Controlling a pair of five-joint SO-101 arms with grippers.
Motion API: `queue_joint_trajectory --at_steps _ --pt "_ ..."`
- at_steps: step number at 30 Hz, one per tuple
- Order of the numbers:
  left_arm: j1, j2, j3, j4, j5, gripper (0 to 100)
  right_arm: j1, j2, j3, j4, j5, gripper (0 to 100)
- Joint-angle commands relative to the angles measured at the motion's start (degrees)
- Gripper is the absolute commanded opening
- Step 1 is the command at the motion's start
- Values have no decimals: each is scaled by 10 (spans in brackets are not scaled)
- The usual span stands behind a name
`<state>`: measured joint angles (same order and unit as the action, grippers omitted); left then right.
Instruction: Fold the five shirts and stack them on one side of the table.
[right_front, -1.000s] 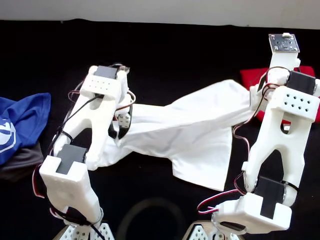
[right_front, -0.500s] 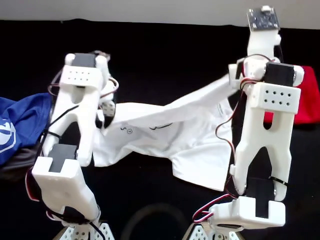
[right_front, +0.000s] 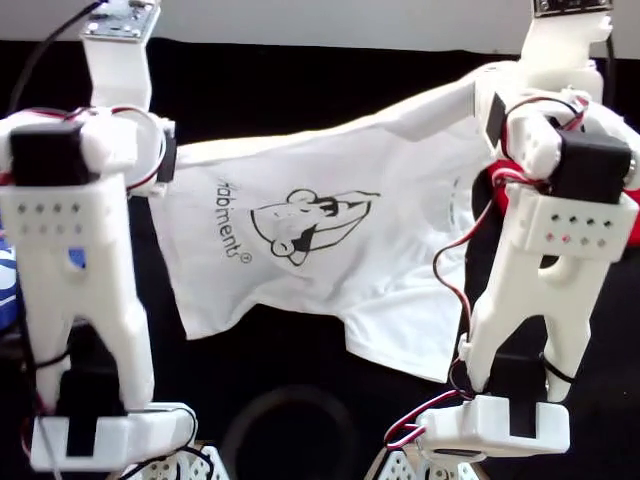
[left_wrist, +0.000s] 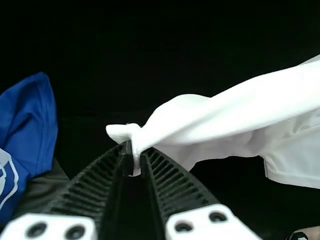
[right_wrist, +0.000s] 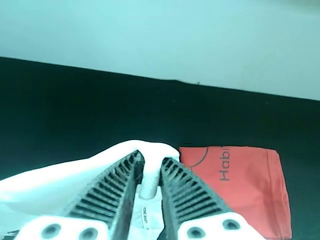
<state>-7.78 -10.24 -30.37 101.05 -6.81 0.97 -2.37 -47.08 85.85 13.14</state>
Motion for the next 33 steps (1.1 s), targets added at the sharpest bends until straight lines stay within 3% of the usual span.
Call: queue_joint_trajectory --at_steps 1,13,19,25,33 --pt "-7 -85 -20 2 -37 8 -8 -36 -116 36 -3 5" --pt "-48 -231 -20 2 -62 8 -7 -36 -418 151 25 5" --pt "-48 -295 -20 2 -62 8 40 -36 -495 151 26 5" --pt "-48 -325 -20 2 -61 8 42 -114 -465 150 25 5" --pt "-48 -346 -16 3 -59 8 41 -224 -313 120 26 5"
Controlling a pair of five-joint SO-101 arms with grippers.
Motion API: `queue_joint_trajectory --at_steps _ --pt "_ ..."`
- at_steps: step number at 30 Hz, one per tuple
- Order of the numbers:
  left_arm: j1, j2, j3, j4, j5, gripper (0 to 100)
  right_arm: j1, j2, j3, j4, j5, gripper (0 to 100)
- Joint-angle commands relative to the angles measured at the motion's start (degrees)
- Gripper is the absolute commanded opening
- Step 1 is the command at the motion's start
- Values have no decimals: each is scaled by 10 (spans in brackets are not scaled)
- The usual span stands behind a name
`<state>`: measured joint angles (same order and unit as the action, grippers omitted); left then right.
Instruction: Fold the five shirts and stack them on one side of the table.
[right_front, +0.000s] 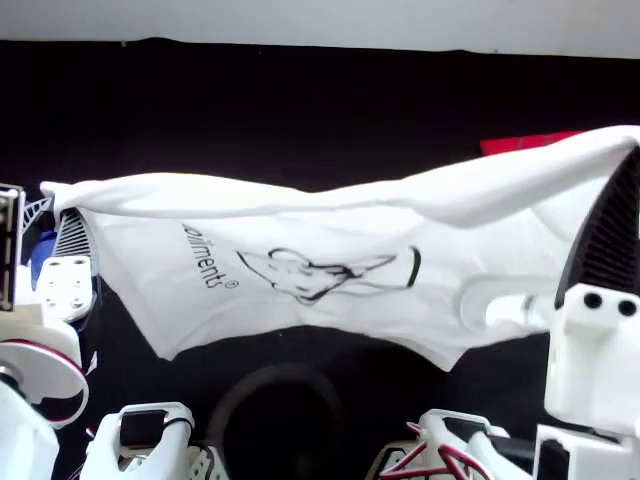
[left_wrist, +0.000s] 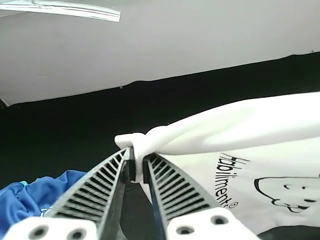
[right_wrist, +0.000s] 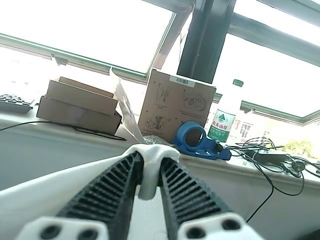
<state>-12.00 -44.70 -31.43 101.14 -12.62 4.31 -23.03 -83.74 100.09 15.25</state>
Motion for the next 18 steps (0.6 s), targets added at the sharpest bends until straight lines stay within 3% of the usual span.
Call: queue_joint_trajectory --at_steps 1,9,14,18 --pt "-6 0 -5 3 -1 8 7 -23 74 -37 5 5" --pt "-6 6 100 -6 -1 8 7 -4 274 -142 4 5" --pt "-6 49 210 -79 -1 8 7 39 413 -225 3 5" --pt "-3 135 219 -147 -1 8 7 86 483 -318 4 5"
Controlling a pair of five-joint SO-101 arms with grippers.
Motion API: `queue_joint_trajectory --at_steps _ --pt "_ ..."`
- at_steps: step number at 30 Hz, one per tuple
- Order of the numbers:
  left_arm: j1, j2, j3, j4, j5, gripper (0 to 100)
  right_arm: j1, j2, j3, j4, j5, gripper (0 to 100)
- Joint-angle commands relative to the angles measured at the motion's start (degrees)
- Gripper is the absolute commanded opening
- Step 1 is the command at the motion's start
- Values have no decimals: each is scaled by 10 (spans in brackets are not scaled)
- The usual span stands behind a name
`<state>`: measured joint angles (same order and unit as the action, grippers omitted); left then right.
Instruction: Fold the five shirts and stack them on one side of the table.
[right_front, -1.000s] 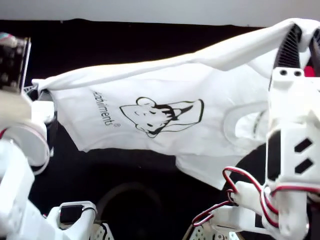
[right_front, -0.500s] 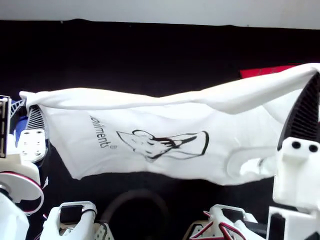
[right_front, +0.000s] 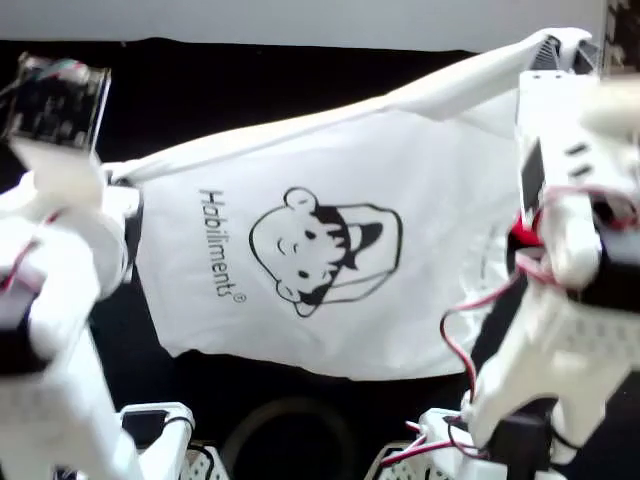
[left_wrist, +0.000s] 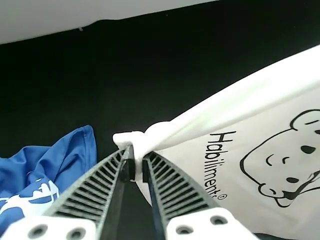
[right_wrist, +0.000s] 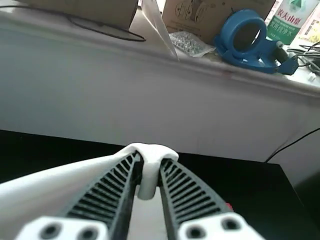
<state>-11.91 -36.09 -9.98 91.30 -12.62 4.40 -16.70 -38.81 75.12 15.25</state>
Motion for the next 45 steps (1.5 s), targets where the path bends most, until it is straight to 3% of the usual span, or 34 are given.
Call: queue_joint_trajectory --at_steps 1,8,17,27,31,36,40,45 --pt "-2 71 5 -65 -1 8 7 38 45 -91 4 5" --pt "12 182 2 -149 -3 8 -7 157 56 -161 5 5" --pt "15 305 -59 -157 -4 8 -62 250 60 -180 3 5" --pt "8 495 -61 -169 -4 8 -85 320 61 31 2 5" --pt "5 494 -62 -135 -36 8 -86 319 55 131 2 5" --pt "0 462 -58 -37 -69 8 -90 319 25 255 2 5" --pt "0 448 -59 25 -81 8 -93 273 44 260 -36 5" --pt "0 446 -48 60 -81 8 -123 165 195 255 -40 5"
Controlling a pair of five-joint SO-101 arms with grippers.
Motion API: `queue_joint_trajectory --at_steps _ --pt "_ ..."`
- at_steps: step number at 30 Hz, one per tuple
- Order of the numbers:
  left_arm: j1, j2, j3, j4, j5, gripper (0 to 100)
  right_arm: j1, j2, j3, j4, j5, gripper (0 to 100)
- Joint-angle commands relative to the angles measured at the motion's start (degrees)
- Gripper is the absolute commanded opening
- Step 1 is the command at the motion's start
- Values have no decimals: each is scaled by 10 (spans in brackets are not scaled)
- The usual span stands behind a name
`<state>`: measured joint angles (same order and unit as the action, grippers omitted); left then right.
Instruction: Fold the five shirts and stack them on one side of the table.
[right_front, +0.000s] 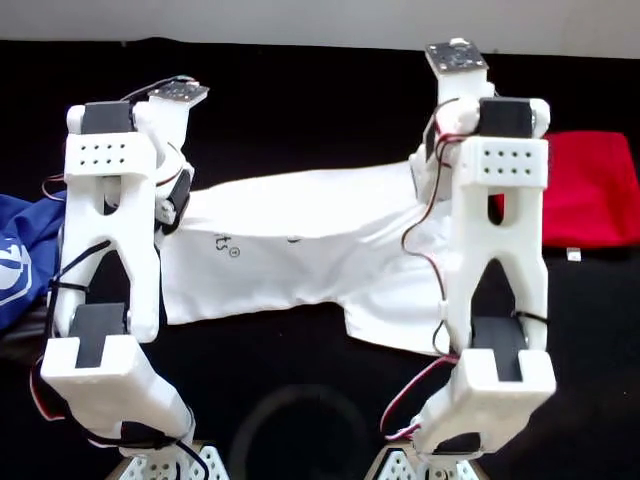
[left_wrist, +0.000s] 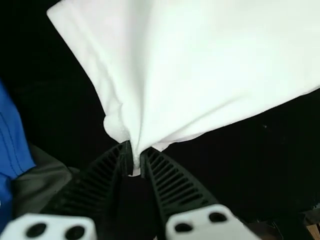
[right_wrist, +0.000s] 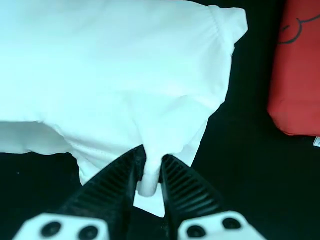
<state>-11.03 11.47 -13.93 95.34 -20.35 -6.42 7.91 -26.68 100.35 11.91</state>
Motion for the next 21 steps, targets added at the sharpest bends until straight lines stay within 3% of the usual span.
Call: queue_joint_trajectory --at_steps 1,11,21 --pt "-8 -32 4 18 -4 8 -17 -102 110 -6 -6 5" --pt "5 -34 175 -45 -4 8 36 -204 432 -168 24 5" --pt "26 -28 304 -152 -4 8 75 -200 454 -188 72 5"
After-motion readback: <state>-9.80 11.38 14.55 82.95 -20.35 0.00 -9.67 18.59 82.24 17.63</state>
